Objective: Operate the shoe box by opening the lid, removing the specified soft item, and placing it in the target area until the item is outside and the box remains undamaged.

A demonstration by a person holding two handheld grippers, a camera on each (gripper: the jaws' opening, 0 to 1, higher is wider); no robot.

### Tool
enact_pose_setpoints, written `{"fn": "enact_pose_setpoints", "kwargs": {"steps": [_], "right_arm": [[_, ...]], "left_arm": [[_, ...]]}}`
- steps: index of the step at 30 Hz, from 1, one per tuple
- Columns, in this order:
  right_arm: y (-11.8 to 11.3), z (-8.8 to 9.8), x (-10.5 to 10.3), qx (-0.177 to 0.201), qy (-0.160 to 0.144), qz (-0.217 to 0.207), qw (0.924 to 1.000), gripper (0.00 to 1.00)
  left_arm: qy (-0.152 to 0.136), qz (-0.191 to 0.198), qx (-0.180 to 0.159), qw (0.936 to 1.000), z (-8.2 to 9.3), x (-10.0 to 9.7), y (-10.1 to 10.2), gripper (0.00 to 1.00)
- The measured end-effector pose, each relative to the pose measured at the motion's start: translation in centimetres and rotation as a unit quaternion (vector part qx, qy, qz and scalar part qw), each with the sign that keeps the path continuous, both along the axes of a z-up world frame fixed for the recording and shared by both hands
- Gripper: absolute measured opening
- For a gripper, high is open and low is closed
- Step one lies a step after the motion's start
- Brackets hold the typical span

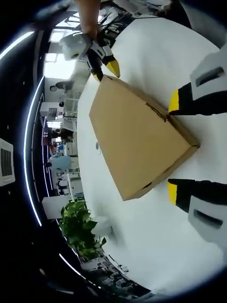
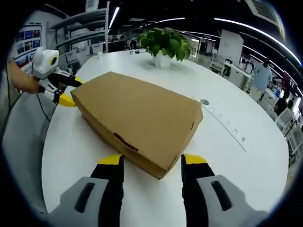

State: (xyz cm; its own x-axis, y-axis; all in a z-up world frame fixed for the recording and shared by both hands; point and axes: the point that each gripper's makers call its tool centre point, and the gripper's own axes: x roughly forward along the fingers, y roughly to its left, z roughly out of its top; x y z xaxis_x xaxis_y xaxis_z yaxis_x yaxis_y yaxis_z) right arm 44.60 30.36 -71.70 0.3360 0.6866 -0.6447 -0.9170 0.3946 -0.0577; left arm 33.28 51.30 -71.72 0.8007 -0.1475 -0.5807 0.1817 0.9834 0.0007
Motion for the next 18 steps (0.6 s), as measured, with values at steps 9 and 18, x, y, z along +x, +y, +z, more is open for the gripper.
{"fn": "enact_pose_setpoints", "kwargs": {"steps": [9,18], "right_arm": [[-0.1,0.0,0.0,-0.004,0.001,-0.016,0.9999,0.39],[0.1,-0.1,-0.8,-0.002,0.006,-0.035,0.9994,0.38]], "left_arm": [[0.007,-0.007,-0.007,0.9999,-0.3,0.0,-0.4,0.51],[0.012,-0.019,-0.004,0.9998,-0.3,-0.2,0.3,0.48]]}}
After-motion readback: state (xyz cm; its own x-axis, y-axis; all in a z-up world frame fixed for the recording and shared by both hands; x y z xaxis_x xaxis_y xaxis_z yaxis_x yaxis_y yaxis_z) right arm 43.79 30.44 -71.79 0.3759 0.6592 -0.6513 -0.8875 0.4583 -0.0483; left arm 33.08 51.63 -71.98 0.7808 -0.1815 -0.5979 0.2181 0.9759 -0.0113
